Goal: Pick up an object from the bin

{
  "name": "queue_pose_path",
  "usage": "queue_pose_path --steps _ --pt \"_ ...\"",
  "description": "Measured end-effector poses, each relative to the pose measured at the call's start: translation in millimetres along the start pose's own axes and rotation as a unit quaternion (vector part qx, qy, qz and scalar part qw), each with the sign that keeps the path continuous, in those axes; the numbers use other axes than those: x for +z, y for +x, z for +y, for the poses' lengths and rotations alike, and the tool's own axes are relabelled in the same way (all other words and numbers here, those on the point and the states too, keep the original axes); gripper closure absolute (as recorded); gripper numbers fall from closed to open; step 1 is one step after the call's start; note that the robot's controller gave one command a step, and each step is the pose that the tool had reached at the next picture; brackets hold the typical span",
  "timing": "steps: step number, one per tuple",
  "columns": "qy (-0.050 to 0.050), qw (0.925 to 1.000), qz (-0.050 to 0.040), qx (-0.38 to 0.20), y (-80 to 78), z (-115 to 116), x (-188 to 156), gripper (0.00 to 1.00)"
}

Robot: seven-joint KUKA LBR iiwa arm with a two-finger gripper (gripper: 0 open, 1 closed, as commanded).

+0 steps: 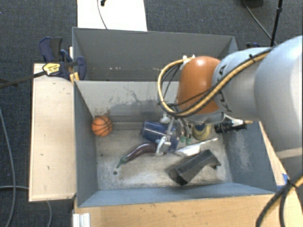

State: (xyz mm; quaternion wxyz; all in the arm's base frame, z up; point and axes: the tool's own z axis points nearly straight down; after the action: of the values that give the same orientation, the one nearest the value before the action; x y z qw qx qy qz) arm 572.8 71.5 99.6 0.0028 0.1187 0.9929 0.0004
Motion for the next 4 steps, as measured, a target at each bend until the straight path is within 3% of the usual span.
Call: queue_pose_path --steps 1,2,3,4 --pt "0.001 1.0 0.0051 -0.004 3.3 -5 -36 1.0" --pt "-0.002 0.9999 -0.0055 -0.016 -2.5 1 -40 0.0" --pt "-0.003 0.9995 -0.003 -0.033 -5.2 12 12 1.0" --pt "-0.003 0.9995 -0.0031 -0.033 -5.2 12 12 1.0"
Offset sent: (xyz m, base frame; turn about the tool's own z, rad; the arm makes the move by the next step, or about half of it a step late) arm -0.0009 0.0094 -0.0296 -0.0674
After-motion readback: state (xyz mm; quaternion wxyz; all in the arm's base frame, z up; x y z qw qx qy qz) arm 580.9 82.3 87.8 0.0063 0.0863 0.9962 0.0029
